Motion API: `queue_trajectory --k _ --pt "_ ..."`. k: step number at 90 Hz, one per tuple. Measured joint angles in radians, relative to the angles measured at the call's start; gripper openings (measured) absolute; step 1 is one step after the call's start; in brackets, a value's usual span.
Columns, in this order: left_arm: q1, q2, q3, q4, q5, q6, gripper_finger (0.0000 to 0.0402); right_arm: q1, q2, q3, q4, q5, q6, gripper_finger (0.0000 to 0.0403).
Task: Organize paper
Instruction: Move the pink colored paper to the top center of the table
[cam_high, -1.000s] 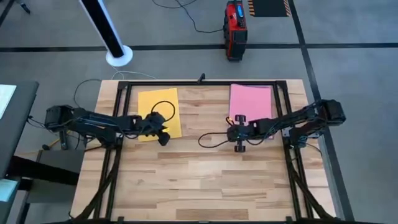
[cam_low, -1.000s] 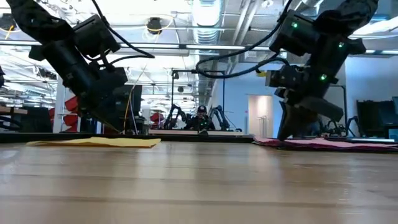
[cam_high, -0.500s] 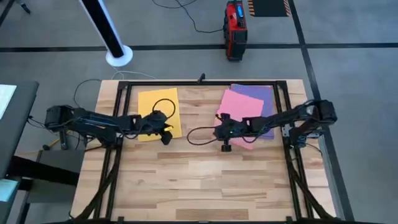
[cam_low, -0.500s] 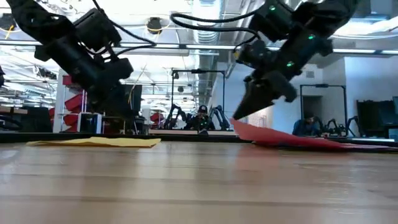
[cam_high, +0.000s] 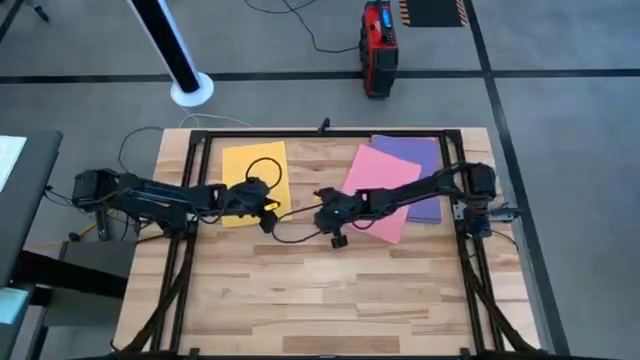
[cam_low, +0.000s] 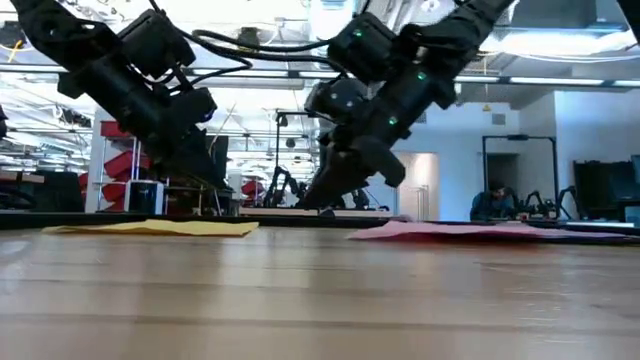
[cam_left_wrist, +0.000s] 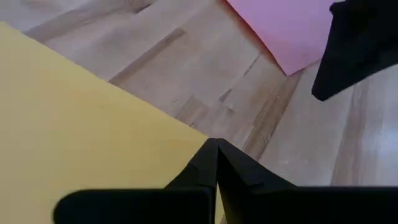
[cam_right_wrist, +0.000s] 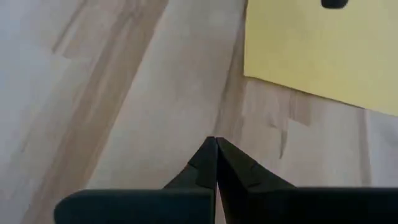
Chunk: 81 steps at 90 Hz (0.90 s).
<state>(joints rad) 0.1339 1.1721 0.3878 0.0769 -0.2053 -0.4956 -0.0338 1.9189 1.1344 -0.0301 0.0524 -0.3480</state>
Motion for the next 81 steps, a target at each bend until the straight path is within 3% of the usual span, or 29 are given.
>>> queue_trajectory --k 22,42,58,81 --pt "0.000 0.000 0.000 -0.044 0.000 -0.080 0.0000 -0.034 -0.084 0.006 -0.250 0.235 0.287 0.0000" --pt "0.000 0.000 0.000 -0.049 0.000 -0.168 0.0000 -0.127 -0.082 0.005 -0.408 0.307 0.501 0.0000" --pt "0.000 0.000 0.000 -0.072 0.000 -0.187 0.0000 -0.189 -0.046 0.004 -0.459 0.301 0.592 0.0000" --pt "0.000 0.000 0.000 -0.075 0.000 -0.190 0.0000 -0.227 0.014 0.008 -0.341 0.149 0.558 0.0000"
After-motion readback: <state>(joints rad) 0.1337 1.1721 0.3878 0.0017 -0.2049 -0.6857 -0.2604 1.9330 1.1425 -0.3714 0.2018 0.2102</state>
